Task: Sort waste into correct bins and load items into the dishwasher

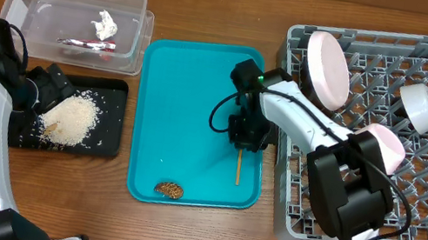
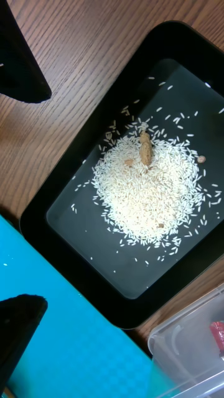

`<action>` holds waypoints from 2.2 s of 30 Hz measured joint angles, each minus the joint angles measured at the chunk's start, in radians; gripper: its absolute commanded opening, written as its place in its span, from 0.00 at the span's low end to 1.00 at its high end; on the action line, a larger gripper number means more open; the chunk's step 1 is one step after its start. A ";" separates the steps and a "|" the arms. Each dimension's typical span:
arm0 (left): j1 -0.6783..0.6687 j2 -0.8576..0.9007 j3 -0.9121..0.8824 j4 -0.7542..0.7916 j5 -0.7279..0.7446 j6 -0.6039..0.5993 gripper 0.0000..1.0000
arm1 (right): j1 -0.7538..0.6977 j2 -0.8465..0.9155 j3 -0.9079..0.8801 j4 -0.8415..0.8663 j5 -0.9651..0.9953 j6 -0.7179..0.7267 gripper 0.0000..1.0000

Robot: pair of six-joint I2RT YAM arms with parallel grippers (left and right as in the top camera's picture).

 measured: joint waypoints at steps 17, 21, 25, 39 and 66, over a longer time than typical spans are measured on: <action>0.000 0.000 0.000 0.001 0.000 0.000 1.00 | 0.018 0.000 0.002 -0.010 0.006 0.001 0.04; 0.000 0.000 0.000 0.001 0.000 0.000 1.00 | 0.018 0.002 0.002 -0.037 -0.006 0.001 0.04; 0.000 0.000 0.000 0.001 0.000 0.000 1.00 | 0.018 0.002 0.003 -0.095 -0.037 -0.007 0.04; 0.000 0.000 0.000 0.003 0.000 -0.003 1.00 | -0.047 -0.441 0.052 -0.251 0.009 -0.122 0.04; -0.588 0.128 0.000 0.064 0.000 0.044 1.00 | -0.285 -0.474 -0.205 -0.238 0.037 -0.317 0.04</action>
